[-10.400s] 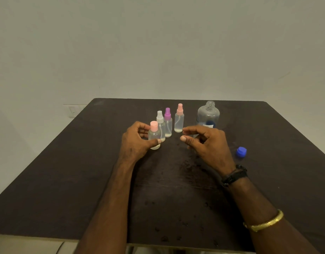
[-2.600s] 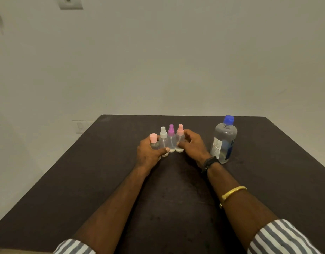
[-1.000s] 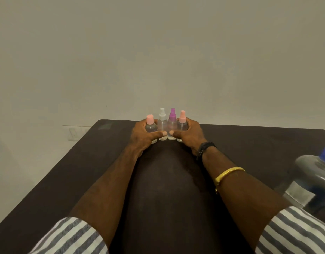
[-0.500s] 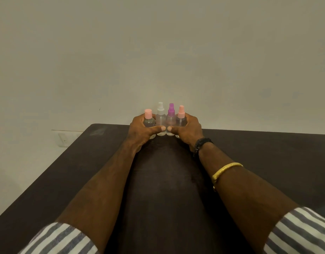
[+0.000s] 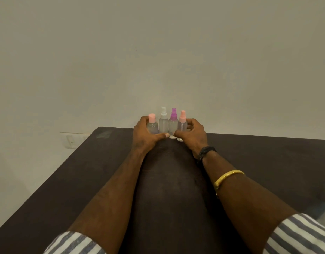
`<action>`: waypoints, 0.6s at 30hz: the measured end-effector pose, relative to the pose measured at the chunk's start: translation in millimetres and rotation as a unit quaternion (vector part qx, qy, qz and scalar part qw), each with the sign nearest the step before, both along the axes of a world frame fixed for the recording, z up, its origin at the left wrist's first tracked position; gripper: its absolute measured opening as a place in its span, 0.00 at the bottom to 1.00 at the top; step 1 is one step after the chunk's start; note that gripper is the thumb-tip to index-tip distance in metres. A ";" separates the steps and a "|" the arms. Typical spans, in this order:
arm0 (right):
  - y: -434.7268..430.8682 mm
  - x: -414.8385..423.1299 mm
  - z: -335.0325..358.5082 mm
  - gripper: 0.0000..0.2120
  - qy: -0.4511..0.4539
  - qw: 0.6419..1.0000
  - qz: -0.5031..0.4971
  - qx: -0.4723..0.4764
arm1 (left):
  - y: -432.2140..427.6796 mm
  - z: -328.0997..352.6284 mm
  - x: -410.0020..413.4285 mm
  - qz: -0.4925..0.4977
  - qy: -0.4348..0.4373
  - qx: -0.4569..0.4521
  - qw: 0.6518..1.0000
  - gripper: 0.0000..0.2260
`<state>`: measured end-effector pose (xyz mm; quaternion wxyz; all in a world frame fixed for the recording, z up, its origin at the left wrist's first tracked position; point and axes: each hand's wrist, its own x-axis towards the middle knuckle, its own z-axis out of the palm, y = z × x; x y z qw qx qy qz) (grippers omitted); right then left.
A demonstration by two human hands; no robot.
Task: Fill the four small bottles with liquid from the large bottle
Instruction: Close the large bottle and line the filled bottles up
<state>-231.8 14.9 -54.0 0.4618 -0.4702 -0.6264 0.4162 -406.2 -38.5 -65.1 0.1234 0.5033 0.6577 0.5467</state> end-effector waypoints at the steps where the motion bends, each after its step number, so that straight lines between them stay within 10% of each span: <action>1: -1.3 0.5 -0.9 0.24 0.010 1.000 -0.010 0.004 | -2.4 -1.5 -0.6 0.018 0.006 0.001 1.000 0.37; 18: -0.7 -5.4 -3.5 0.22 0.038 0.993 -0.103 0.033 | 3.8 -1.1 -2.6 0.105 0.067 -0.042 0.991 0.27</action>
